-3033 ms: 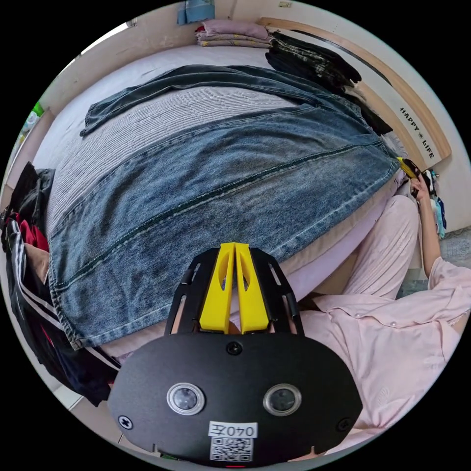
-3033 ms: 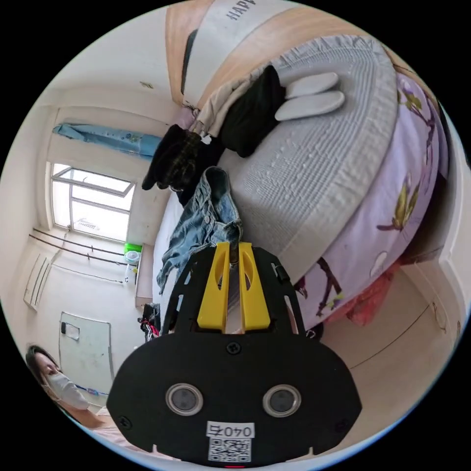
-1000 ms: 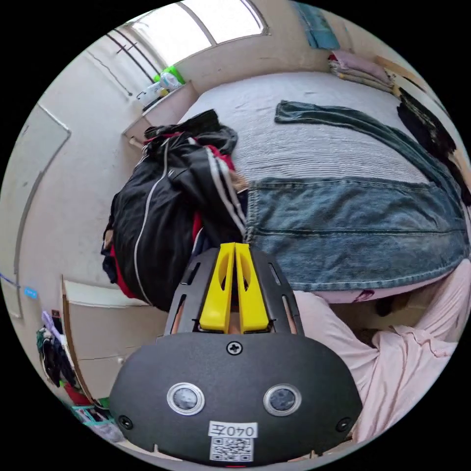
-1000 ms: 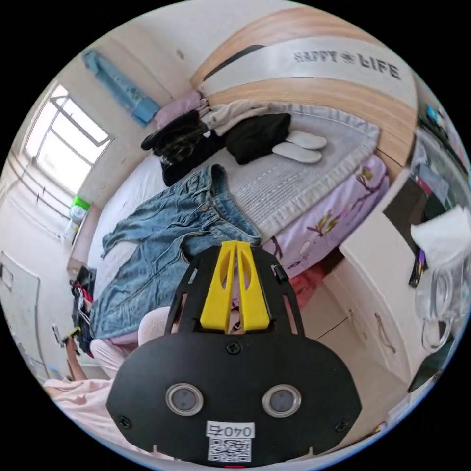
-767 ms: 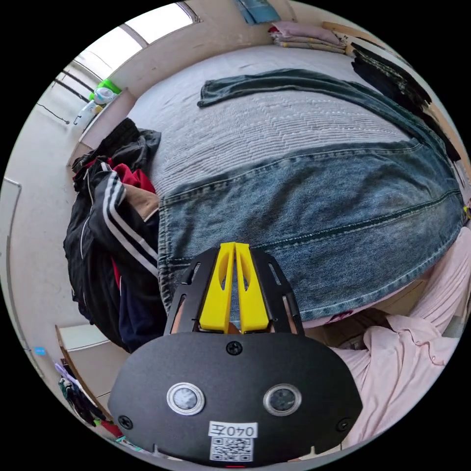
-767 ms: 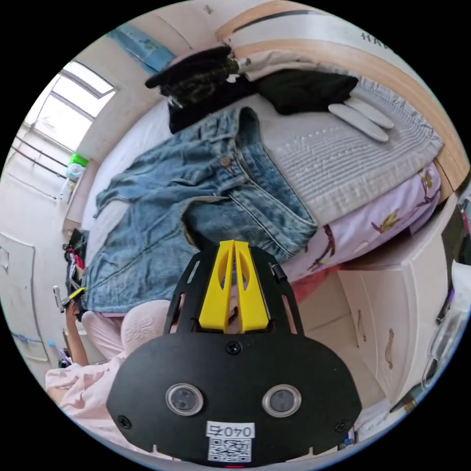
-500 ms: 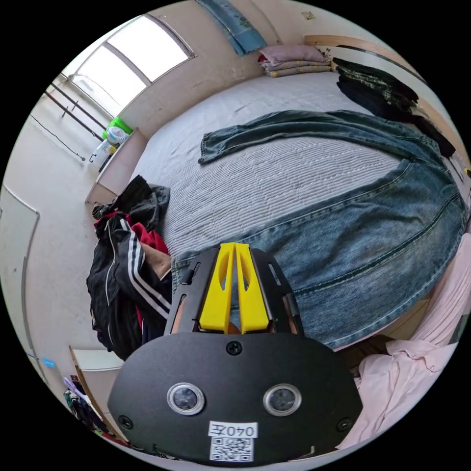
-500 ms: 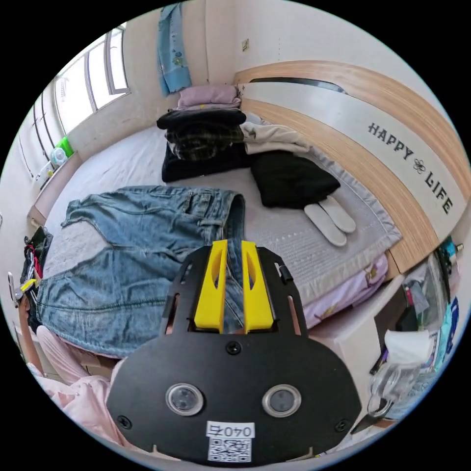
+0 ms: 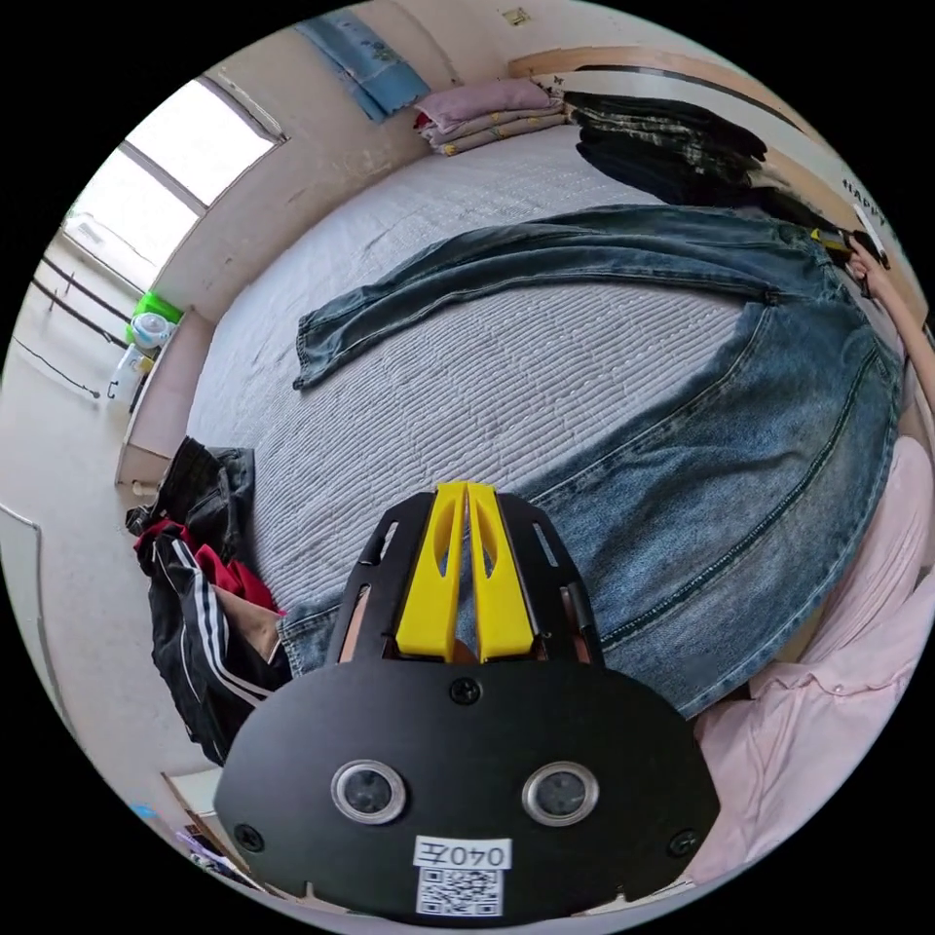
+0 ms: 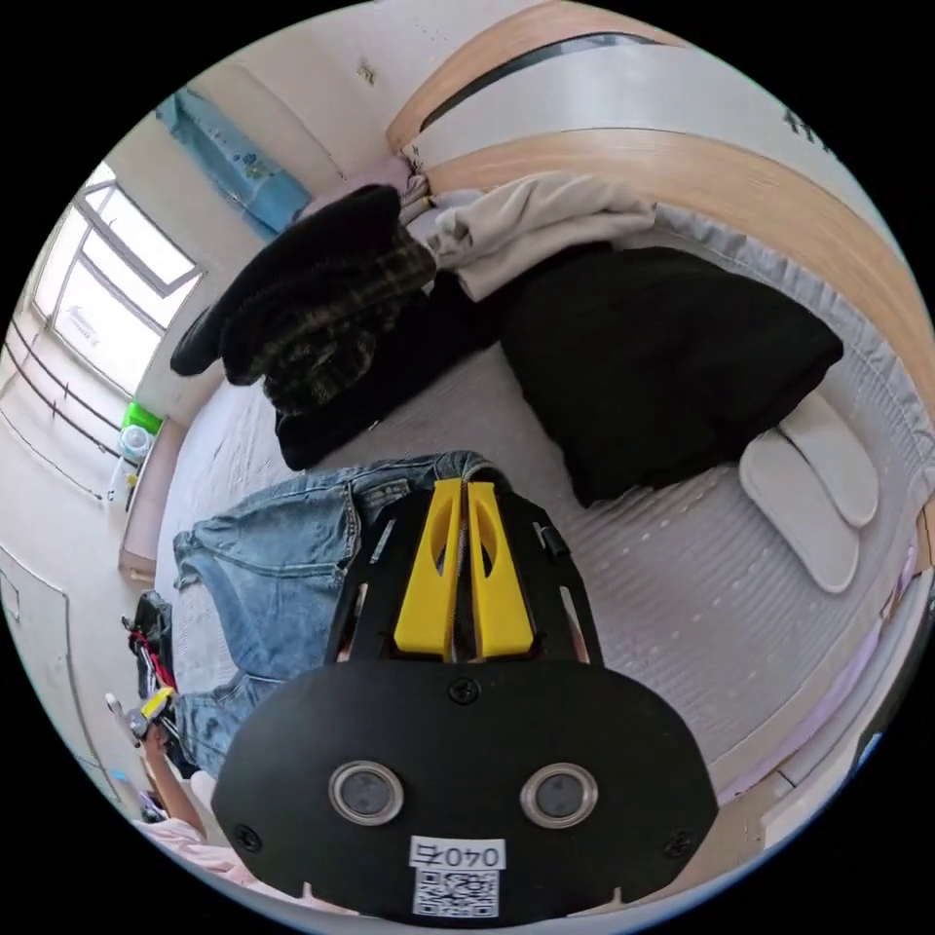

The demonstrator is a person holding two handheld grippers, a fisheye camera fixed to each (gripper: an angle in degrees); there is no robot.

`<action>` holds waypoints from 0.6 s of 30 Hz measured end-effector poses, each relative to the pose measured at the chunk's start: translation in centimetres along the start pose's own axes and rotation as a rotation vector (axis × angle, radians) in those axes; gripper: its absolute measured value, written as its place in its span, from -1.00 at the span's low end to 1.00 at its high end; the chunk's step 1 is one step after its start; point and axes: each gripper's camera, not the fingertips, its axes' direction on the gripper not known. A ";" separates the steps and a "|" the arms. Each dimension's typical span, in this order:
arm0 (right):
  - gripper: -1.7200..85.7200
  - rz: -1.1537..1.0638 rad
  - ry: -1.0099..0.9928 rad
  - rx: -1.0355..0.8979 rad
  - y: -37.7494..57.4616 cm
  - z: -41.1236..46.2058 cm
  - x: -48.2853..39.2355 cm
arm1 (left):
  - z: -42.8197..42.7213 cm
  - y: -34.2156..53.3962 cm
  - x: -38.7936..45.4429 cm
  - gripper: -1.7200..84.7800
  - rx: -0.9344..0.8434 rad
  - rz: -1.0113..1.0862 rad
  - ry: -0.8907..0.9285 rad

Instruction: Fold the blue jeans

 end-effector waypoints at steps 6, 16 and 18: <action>-0.81 0.144 0.020 -0.212 -1.9 2.8 -2.3 | 5.8 -3.7 -10.8 -0.97 0.069 -0.247 0.114; -0.95 -0.773 0.389 0.167 8.1 0.8 -35.2 | 17.6 -11.0 -29.9 -0.92 -0.027 -0.680 0.315; -0.97 -0.936 0.370 0.185 10.9 2.2 -41.0 | 19.4 -12.4 -32.4 -0.89 -0.060 -0.713 0.326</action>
